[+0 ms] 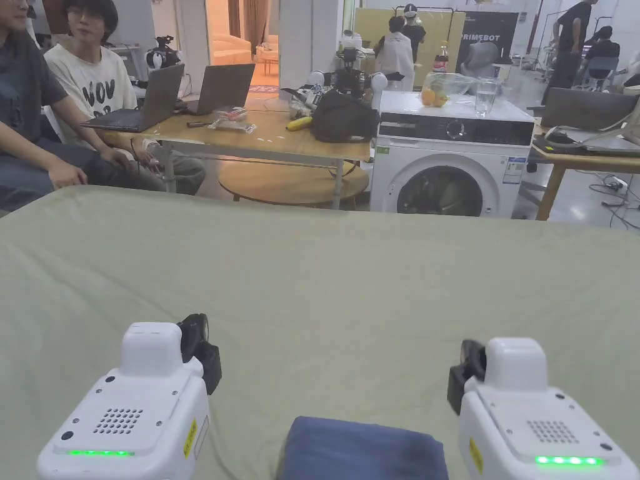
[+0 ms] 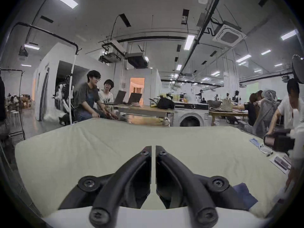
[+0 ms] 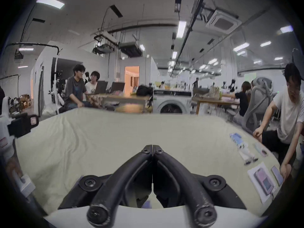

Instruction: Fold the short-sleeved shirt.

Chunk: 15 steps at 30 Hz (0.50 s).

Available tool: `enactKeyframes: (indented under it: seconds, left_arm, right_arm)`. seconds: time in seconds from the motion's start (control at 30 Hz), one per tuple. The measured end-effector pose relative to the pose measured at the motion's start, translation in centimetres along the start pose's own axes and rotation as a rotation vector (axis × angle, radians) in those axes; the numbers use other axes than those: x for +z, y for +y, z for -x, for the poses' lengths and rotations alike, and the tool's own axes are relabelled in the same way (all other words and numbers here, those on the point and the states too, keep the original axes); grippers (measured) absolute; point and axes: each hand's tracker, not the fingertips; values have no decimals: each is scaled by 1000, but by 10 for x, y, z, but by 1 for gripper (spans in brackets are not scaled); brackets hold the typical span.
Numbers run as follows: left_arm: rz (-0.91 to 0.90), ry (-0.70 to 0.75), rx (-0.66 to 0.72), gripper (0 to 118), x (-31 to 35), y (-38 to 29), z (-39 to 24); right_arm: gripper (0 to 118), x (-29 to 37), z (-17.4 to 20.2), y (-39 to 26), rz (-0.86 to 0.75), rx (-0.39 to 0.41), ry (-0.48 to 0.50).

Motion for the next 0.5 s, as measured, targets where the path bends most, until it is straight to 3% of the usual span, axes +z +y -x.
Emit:
enactKeyframes:
  seconds: [0.2, 0.3, 0.5]
  left_arm:
    - [95, -32, 38, 0, 3, -10, 9]
    - [172, -60, 50, 0, 6, -18, 14]
    - [407, -220, 169, 0, 4, -32, 32]
  right_arm:
    - [0, -4, 24, -66, 319, 32, 97]
    - [0, -28, 29, -96, 476, 35, 59]
    - [0, -41, 28, -95, 496, 42, 62]
